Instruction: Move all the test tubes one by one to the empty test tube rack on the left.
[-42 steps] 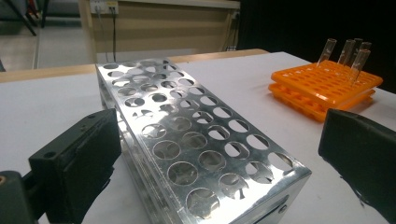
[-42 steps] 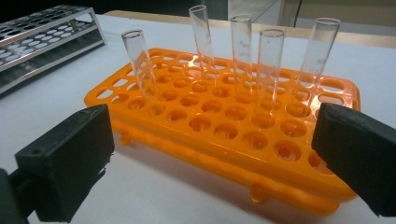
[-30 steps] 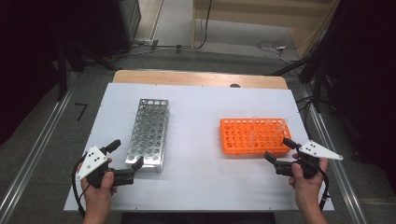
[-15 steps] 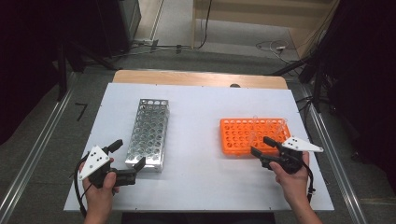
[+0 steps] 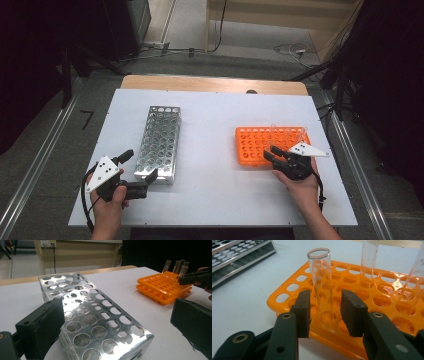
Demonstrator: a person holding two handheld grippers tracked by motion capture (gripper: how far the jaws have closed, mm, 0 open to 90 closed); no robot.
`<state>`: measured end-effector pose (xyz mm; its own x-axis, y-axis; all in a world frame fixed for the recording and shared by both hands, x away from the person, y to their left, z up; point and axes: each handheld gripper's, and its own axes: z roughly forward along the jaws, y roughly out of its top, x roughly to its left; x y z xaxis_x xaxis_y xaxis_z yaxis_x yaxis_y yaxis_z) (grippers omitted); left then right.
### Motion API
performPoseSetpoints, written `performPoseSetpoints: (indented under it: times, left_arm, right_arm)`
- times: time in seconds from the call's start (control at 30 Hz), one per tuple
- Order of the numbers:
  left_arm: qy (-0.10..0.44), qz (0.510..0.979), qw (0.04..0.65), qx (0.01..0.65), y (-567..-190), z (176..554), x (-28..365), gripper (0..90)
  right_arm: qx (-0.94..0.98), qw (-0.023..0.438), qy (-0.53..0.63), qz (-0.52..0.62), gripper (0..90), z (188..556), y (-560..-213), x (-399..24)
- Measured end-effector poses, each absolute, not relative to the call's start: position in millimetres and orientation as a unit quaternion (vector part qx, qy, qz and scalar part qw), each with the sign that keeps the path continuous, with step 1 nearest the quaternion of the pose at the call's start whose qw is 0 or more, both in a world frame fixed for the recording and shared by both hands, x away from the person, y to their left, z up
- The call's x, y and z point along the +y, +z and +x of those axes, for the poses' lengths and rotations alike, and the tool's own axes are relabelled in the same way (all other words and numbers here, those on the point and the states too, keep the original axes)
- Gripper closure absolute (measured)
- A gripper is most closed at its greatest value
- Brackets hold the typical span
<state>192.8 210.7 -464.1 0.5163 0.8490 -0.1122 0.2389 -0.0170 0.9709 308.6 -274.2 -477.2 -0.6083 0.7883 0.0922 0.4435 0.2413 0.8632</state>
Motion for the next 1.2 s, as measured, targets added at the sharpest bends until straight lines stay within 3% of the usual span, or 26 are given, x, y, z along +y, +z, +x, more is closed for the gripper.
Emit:
performPoseSetpoints:
  times: [0.4,0.53,1.2]
  left_arm:
    - [0.266,0.667,0.563,0.408,-463.7,193.4,205.7,0.0]
    - [0.265,0.668,0.564,0.407,-463.5,193.3,204.1,0.0]
    - [0.252,0.664,0.583,0.394,-457.7,189.5,200.7,0.0]
  right_arm:
    - [0.77,0.198,0.459,0.397,67.0,310.4,-483.4,-269.8]
    - [0.769,0.212,0.454,0.397,73.5,310.2,-484.2,-267.8]
    - [0.747,0.212,0.494,0.392,74.1,301.5,-462.1,-276.1]
